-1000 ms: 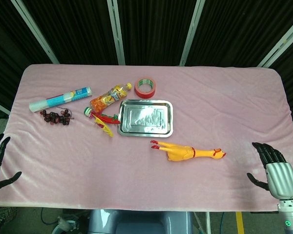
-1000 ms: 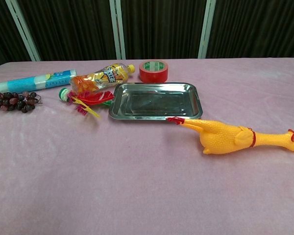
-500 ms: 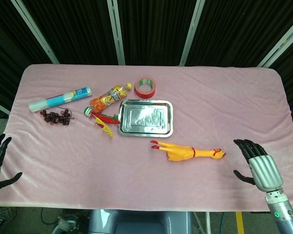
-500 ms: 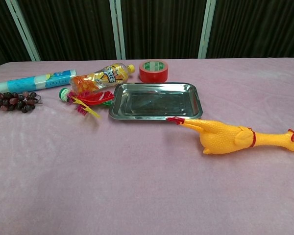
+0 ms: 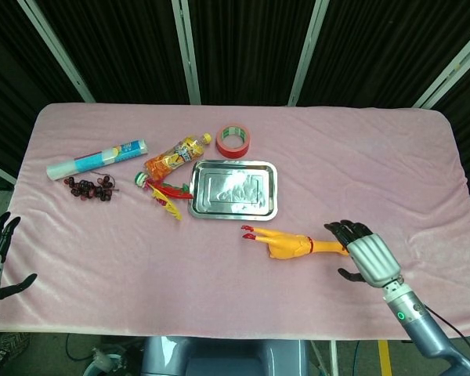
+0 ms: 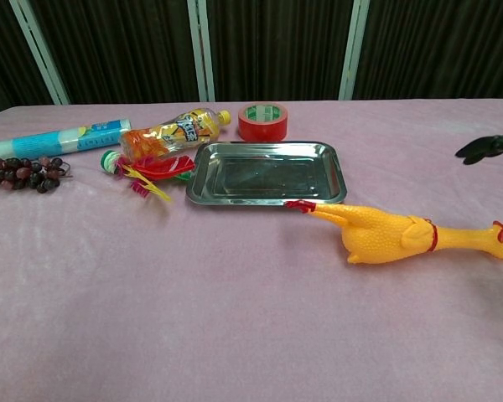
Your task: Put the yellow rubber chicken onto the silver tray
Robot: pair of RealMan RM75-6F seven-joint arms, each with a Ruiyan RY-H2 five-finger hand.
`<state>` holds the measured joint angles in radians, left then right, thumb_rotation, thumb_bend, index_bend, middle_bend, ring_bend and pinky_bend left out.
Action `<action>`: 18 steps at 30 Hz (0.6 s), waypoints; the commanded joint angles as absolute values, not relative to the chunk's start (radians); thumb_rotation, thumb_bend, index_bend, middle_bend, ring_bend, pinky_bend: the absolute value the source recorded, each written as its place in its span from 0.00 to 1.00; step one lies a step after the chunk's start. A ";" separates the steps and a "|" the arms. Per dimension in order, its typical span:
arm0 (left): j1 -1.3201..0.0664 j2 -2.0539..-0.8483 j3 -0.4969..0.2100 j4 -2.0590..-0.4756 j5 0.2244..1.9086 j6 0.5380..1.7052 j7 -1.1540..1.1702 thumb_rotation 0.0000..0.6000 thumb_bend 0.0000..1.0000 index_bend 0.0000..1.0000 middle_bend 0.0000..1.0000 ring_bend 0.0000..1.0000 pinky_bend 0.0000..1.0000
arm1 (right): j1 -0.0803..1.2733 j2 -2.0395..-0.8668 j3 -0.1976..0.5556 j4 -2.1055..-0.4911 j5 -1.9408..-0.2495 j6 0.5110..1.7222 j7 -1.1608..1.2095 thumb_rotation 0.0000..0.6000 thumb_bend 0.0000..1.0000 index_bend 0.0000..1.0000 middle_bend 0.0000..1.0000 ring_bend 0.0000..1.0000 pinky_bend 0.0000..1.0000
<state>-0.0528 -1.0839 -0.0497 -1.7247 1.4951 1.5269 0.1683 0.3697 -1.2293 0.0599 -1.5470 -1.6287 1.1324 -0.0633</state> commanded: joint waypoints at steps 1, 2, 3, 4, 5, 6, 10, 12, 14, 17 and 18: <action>-0.056 -1.083 -0.050 -1.726 1.493 1.523 0.167 1.00 0.09 0.04 0.00 0.00 0.03 | 0.400 -1.264 0.058 -1.519 -1.607 1.087 -0.082 1.00 0.21 0.17 0.18 0.16 0.22; -0.056 -1.083 -0.051 -1.726 1.493 1.521 0.165 1.00 0.09 0.04 0.00 0.00 0.03 | 0.407 -1.272 0.057 -1.510 -1.601 1.077 -0.086 1.00 0.21 0.18 0.18 0.16 0.22; -0.057 -1.083 -0.051 -1.726 1.491 1.519 0.164 1.00 0.09 0.04 0.00 0.00 0.03 | 0.413 -1.282 0.056 -1.501 -1.594 1.064 -0.088 1.00 0.21 0.19 0.18 0.16 0.22; -0.058 -1.083 -0.051 -1.725 1.490 1.517 0.164 1.00 0.09 0.04 0.00 0.00 0.03 | 0.418 -1.291 0.055 -1.493 -1.588 1.055 -0.090 1.00 0.21 0.19 0.18 0.16 0.22; -0.060 -1.084 -0.051 -1.724 1.488 1.514 0.165 1.00 0.09 0.04 0.00 0.00 0.03 | 0.424 -1.301 0.054 -1.485 -1.582 1.046 -0.091 1.00 0.21 0.20 0.18 0.16 0.22; -0.061 -1.085 -0.052 -1.723 1.486 1.512 0.165 1.00 0.09 0.04 0.00 0.00 0.03 | 0.429 -1.309 0.054 -1.478 -1.578 1.039 -0.092 1.00 0.21 0.20 0.18 0.16 0.22; -0.066 -1.088 -0.052 -1.722 1.482 1.502 0.166 1.00 0.09 0.04 0.00 0.00 0.03 | 0.451 -1.340 0.055 -1.449 -1.558 1.007 -0.085 1.00 0.21 0.23 0.18 0.17 0.22; -0.066 -1.088 -0.051 -1.722 1.481 1.502 0.166 1.00 0.09 0.04 0.00 0.00 0.03 | 0.461 -1.354 0.057 -1.431 -1.550 0.997 -0.080 1.00 0.21 0.25 0.19 0.18 0.23; -0.067 -1.087 -0.051 -1.722 1.480 1.501 0.164 1.00 0.09 0.04 0.00 0.00 0.03 | 0.471 -1.365 0.059 -1.414 -1.541 0.985 -0.074 1.00 0.23 0.28 0.20 0.19 0.24; -0.066 -1.086 -0.051 -1.722 1.476 1.501 0.161 1.00 0.09 0.04 0.00 0.00 0.03 | 0.486 -1.381 0.058 -1.387 -1.530 0.966 -0.068 1.00 0.27 0.31 0.23 0.21 0.25; -0.066 -1.086 -0.051 -1.721 1.475 1.501 0.161 1.00 0.09 0.04 0.00 0.00 0.03 | 0.491 -1.386 0.058 -1.377 -1.526 0.958 -0.066 1.00 0.28 0.32 0.23 0.22 0.26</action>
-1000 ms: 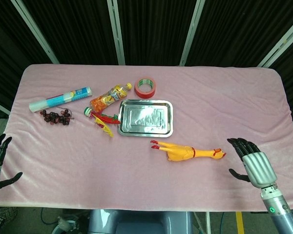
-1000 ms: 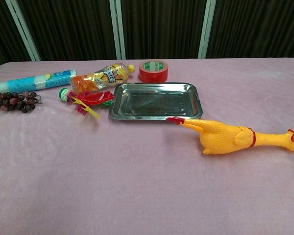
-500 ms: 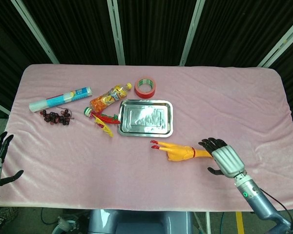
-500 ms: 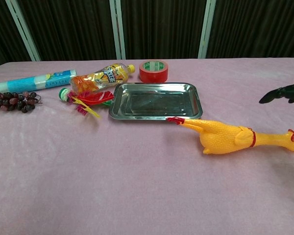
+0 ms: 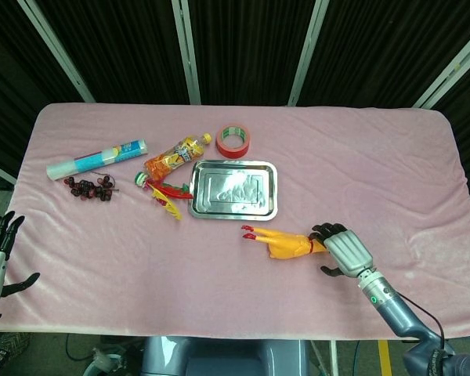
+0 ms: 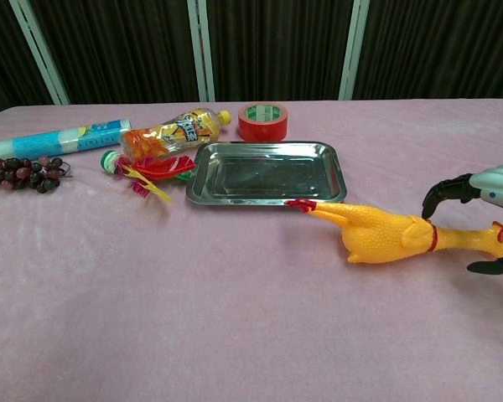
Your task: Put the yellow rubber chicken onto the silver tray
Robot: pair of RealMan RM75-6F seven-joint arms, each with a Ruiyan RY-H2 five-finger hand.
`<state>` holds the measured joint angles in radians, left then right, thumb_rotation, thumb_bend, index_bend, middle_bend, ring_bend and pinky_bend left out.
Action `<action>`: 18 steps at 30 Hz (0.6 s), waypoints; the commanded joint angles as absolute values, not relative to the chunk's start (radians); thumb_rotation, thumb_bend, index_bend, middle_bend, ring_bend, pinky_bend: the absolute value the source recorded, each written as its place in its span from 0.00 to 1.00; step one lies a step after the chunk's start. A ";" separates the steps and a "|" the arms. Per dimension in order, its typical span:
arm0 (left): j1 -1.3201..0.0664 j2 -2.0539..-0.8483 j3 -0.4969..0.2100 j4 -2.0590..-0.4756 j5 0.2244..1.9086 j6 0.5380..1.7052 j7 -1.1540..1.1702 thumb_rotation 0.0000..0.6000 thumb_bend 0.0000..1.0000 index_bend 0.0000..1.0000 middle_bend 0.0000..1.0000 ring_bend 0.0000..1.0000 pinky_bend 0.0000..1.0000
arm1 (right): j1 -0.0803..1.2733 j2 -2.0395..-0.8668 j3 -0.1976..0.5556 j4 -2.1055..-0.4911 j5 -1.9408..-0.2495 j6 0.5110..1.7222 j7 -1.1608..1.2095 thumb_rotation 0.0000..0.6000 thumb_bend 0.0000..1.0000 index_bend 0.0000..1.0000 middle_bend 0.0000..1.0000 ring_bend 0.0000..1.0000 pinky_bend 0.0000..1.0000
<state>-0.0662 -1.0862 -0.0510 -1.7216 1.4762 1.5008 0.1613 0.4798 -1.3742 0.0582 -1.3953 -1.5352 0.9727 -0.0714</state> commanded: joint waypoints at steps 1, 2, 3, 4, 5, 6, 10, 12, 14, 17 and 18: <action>-0.066 -1.087 -0.051 -1.720 1.474 1.500 0.160 1.00 0.09 0.04 0.00 0.00 0.03 | 0.496 -1.391 0.057 -1.367 -1.522 0.950 -0.063 1.00 0.29 0.33 0.24 0.22 0.26; -0.066 -1.087 -0.050 -1.720 1.473 1.498 0.159 1.00 0.09 0.04 0.00 0.00 0.03 | 0.502 -1.395 0.057 -1.356 -1.515 0.939 -0.059 1.00 0.29 0.33 0.25 0.23 0.27; -0.067 -1.088 -0.050 -1.719 1.473 1.497 0.159 1.00 0.09 0.04 0.00 0.00 0.03 | 0.506 -1.399 0.058 -1.346 -1.508 0.931 -0.057 1.00 0.29 0.33 0.25 0.23 0.27; -0.067 -1.087 -0.049 -1.719 1.473 1.497 0.159 1.00 0.09 0.04 0.00 0.00 0.03 | 0.509 -1.402 0.058 -1.339 -1.504 0.925 -0.056 1.00 0.30 0.33 0.25 0.23 0.27; -0.067 -1.088 -0.049 -1.718 1.473 1.496 0.159 1.00 0.09 0.04 0.00 0.00 0.03 | 0.513 -1.405 0.059 -1.331 -1.498 0.919 -0.053 1.00 0.30 0.33 0.25 0.23 0.27; -0.067 -1.088 -0.049 -1.718 1.473 1.496 0.158 1.00 0.09 0.04 0.00 0.00 0.03 | 0.516 -1.407 0.060 -1.324 -1.492 0.914 -0.050 1.00 0.31 0.33 0.25 0.23 0.27; -0.068 -1.087 -0.048 -1.718 1.470 1.494 0.156 1.00 0.09 0.04 0.00 0.00 0.03 | 0.525 -1.413 0.059 -1.297 -1.474 0.896 -0.037 1.00 0.31 0.33 0.25 0.23 0.27; -0.069 -1.087 -0.048 -1.718 1.469 1.491 0.154 1.00 0.09 0.04 0.00 0.00 0.03 | 0.529 -1.418 0.056 -1.285 -1.466 0.886 -0.032 1.00 0.31 0.33 0.26 0.24 0.27; -0.070 -1.087 -0.048 -1.719 1.469 1.489 0.152 1.00 0.09 0.04 0.00 0.00 0.03 | 0.533 -1.423 0.055 -1.280 -1.463 0.882 -0.026 1.00 0.31 0.33 0.26 0.24 0.28; -0.072 -1.087 -0.046 -1.720 1.472 1.486 0.150 1.00 0.09 0.04 0.00 0.00 0.03 | 0.539 -1.430 0.055 -1.273 -1.461 0.880 -0.016 1.00 0.32 0.35 0.28 0.26 0.31; -0.073 -1.087 -0.045 -1.721 1.473 1.485 0.149 1.00 0.09 0.04 0.00 0.00 0.03 | 0.542 -1.433 0.055 -1.269 -1.460 0.879 -0.013 1.00 0.32 0.36 0.28 0.27 0.31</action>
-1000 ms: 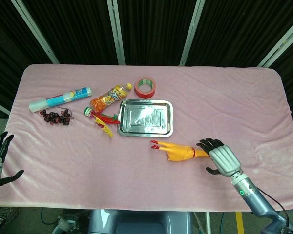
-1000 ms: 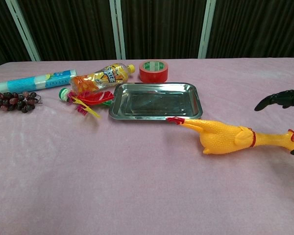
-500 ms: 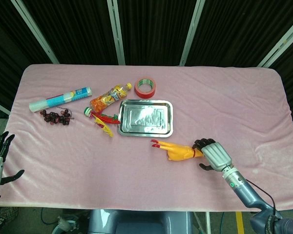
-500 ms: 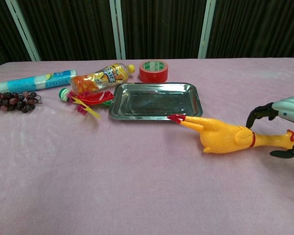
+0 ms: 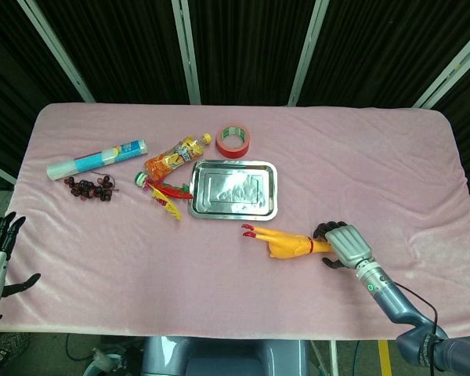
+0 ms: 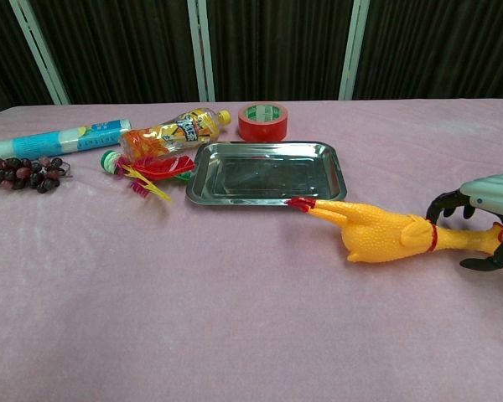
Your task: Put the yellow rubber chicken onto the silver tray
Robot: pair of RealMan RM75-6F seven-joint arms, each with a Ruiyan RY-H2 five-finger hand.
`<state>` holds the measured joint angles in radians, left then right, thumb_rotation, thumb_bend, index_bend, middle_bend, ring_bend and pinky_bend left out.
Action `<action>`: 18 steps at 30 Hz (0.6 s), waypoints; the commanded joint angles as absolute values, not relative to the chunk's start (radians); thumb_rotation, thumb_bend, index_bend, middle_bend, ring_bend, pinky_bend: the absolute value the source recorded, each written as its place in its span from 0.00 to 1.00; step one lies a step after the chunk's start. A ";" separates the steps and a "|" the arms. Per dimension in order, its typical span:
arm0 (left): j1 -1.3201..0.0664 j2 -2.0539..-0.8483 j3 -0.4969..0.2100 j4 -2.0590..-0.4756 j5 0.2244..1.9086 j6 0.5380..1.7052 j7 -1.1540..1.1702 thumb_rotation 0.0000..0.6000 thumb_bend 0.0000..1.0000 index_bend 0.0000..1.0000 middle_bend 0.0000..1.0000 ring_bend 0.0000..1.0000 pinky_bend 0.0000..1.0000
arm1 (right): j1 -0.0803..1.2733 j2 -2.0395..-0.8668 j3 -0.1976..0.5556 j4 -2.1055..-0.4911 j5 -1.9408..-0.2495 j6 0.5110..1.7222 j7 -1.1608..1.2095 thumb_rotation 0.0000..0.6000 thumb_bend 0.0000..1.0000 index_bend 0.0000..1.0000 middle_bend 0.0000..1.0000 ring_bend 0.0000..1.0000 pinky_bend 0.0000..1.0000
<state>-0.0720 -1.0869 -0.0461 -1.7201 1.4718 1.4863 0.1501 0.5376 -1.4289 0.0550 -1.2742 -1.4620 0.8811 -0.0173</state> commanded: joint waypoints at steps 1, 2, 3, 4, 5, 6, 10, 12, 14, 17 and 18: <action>-0.072 -1.086 -0.045 -1.721 1.474 1.486 0.148 1.00 0.09 0.04 0.00 0.00 0.03 | 0.545 -1.435 0.055 -1.265 -1.459 0.877 -0.012 1.00 0.34 0.37 0.30 0.28 0.33; -0.072 -1.086 -0.044 -1.720 1.475 1.487 0.145 1.00 0.09 0.04 0.00 0.00 0.03 | 0.548 -1.437 0.056 -1.261 -1.458 0.876 -0.010 1.00 0.36 0.39 0.31 0.29 0.34; -0.071 -1.086 -0.044 -1.720 1.475 1.488 0.143 1.00 0.09 0.04 0.00 0.00 0.03 | 0.549 -1.438 0.056 -1.258 -1.457 0.876 -0.008 1.00 0.37 0.41 0.32 0.30 0.35; -0.070 -1.085 -0.043 -1.719 1.474 1.488 0.140 1.00 0.09 0.04 0.00 0.00 0.03 | 0.550 -1.439 0.057 -1.255 -1.457 0.878 -0.004 1.00 0.39 0.42 0.33 0.31 0.36; -0.069 -1.085 -0.043 -1.718 1.473 1.489 0.138 1.00 0.09 0.04 0.00 0.00 0.03 | 0.551 -1.441 0.056 -1.253 -1.458 0.880 0.001 1.00 0.40 0.44 0.35 0.33 0.37; -0.068 -1.085 -0.042 -1.717 1.471 1.488 0.136 1.00 0.09 0.04 0.00 0.00 0.03 | 0.551 -1.441 0.056 -1.250 -1.459 0.883 0.007 1.00 0.42 0.46 0.36 0.34 0.39; -0.068 -1.085 -0.038 -1.716 1.473 1.486 0.129 1.00 0.09 0.04 0.00 0.00 0.03 | 0.552 -1.442 0.053 -1.242 -1.464 0.892 0.022 1.00 0.48 0.53 0.41 0.38 0.43; -0.070 -1.085 -0.037 -1.716 1.479 1.485 0.123 1.00 0.09 0.04 0.00 0.00 0.03 | 0.552 -1.442 0.049 -1.235 -1.470 0.898 0.036 1.00 0.52 0.58 0.45 0.42 0.48; -0.073 -1.086 -0.037 -1.714 1.486 1.483 0.118 1.00 0.09 0.04 0.00 0.00 0.03 | 0.552 -1.441 0.046 -1.231 -1.475 0.903 0.049 1.00 0.55 0.63 0.49 0.46 0.52; -0.083 -1.086 -0.035 -1.711 1.505 1.477 0.111 1.00 0.09 0.04 0.00 0.00 0.03 | 0.551 -1.441 0.041 -1.221 -1.490 0.921 0.082 1.00 0.59 0.73 0.55 0.52 0.60; -0.088 -1.086 -0.035 -1.712 1.513 1.473 0.110 1.00 0.09 0.04 0.00 0.00 0.03 | 0.550 -1.440 0.038 -1.217 -1.496 0.928 0.097 1.00 0.60 0.77 0.57 0.54 0.62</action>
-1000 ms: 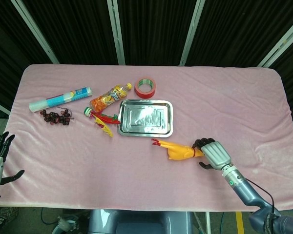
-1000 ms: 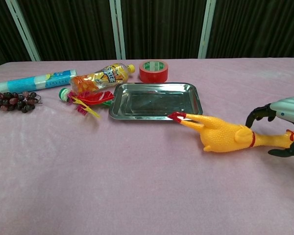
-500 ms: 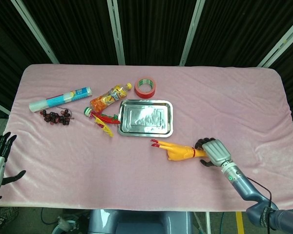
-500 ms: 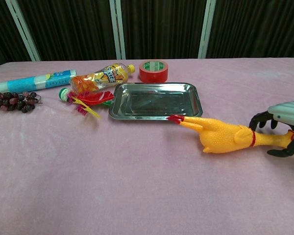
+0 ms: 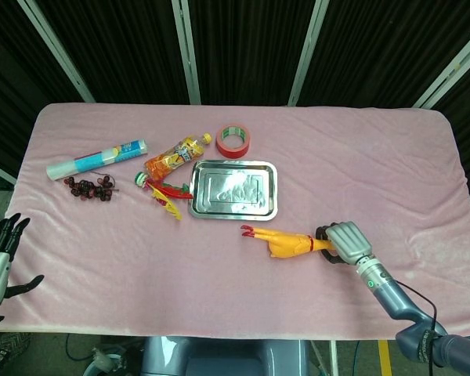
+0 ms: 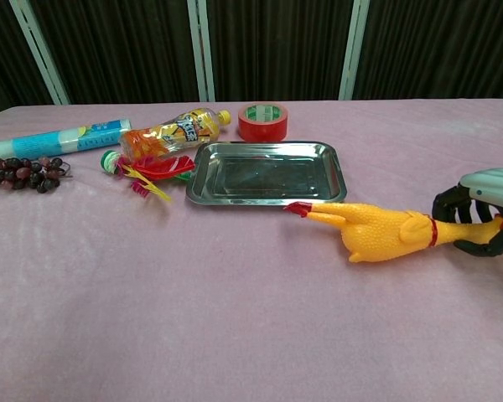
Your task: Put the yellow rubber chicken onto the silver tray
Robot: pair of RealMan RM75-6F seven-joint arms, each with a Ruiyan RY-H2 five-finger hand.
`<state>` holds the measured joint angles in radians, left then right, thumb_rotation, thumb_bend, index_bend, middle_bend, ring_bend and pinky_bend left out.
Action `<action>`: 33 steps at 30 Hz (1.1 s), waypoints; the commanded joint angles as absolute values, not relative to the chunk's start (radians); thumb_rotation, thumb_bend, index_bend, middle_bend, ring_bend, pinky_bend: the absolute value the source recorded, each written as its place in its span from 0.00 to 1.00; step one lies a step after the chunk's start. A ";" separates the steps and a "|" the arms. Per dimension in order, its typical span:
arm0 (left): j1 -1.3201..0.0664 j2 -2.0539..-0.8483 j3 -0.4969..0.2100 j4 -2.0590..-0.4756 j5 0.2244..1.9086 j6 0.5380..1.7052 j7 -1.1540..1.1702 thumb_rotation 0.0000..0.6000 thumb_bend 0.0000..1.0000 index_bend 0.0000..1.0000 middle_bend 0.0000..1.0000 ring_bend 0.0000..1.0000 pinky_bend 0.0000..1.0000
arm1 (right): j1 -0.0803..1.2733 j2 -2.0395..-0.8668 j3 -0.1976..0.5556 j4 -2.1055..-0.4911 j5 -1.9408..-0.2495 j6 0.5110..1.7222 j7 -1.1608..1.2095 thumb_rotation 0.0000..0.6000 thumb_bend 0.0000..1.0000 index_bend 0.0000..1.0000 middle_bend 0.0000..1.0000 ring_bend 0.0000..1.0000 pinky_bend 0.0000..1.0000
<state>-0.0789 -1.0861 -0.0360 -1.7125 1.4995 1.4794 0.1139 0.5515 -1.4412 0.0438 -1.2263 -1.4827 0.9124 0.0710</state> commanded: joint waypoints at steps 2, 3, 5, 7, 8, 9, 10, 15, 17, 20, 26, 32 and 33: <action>-0.097 -1.084 -0.035 -1.714 1.525 1.465 0.107 1.00 0.09 0.04 0.00 0.00 0.03 | 0.549 -1.438 0.033 -1.211 -1.511 0.941 0.125 1.00 0.62 0.83 0.61 0.57 0.65; -0.104 -1.083 -0.035 -1.716 1.534 1.461 0.106 1.00 0.09 0.05 0.00 0.00 0.03 | 0.548 -1.434 0.029 -1.208 -1.519 0.948 0.144 1.00 0.63 0.86 0.63 0.59 0.66; -0.114 -1.083 -0.036 -1.719 1.546 1.454 0.102 1.00 0.09 0.05 0.00 0.00 0.03 | 0.548 -1.426 0.022 -1.204 -1.536 0.960 0.180 1.00 0.65 0.91 0.66 0.62 0.69; -0.128 -1.082 -0.036 -1.724 1.558 1.439 0.100 1.00 0.09 0.06 0.00 0.00 0.03 | 0.548 -1.414 0.012 -1.203 -1.554 0.972 0.230 1.00 0.66 0.95 0.68 0.64 0.71; -0.134 -1.082 -0.036 -1.726 1.562 1.434 0.098 1.00 0.09 0.07 0.00 0.00 0.03 | 0.548 -1.409 0.010 -1.204 -1.559 0.976 0.248 1.00 0.67 0.97 0.70 0.65 0.72; -0.141 -1.082 -0.038 -1.730 1.566 1.425 0.095 1.00 0.09 0.08 0.00 0.00 0.03 | 0.548 -1.401 0.005 -1.206 -1.568 0.983 0.276 1.00 0.68 0.99 0.71 0.66 0.73; -0.149 -1.083 -0.039 -1.733 1.568 1.417 0.092 1.00 0.09 0.08 0.01 0.00 0.03 | 0.548 -1.393 0.001 -1.208 -1.577 0.990 0.302 1.00 0.68 1.00 0.72 0.67 0.74; -0.189 -1.095 -0.051 -1.751 1.580 1.380 0.073 1.00 0.09 0.11 0.05 0.02 0.03 | 0.544 -1.358 -0.019 -1.225 -1.617 1.034 0.427 1.00 0.70 1.00 0.74 0.68 0.75; -0.209 -1.095 -0.053 -1.772 1.581 1.352 0.079 1.00 0.09 0.13 0.08 0.05 0.03 | 0.540 -1.340 -0.027 -1.236 -1.633 1.058 0.480 1.00 0.70 1.00 0.74 0.69 0.76; -0.267 -1.098 -0.072 -1.825 1.597 1.294 0.071 1.00 0.09 0.16 0.10 0.06 0.04 | 0.533 -1.305 -0.042 -1.285 -1.660 1.097 0.581 1.00 0.70 1.00 0.75 0.69 0.76; -0.344 -1.104 -0.125 -1.905 1.553 1.226 0.093 1.00 0.09 0.17 0.14 0.10 0.07 | 0.540 -1.257 -0.058 -1.344 -1.698 1.136 0.665 1.00 0.70 1.00 0.75 0.70 0.77; -0.422 -1.136 -0.189 -1.984 1.469 1.167 0.175 1.00 0.09 0.22 0.19 0.14 0.07 | 0.554 -1.231 -0.053 -1.411 -1.707 1.141 0.646 1.00 0.70 1.00 0.75 0.70 0.77; -0.431 -1.142 -0.195 -1.993 1.458 1.160 0.187 1.00 0.09 0.22 0.20 0.15 0.07 | 0.556 -1.229 -0.051 -1.419 -1.707 1.140 0.640 1.00 0.70 1.00 0.75 0.70 0.77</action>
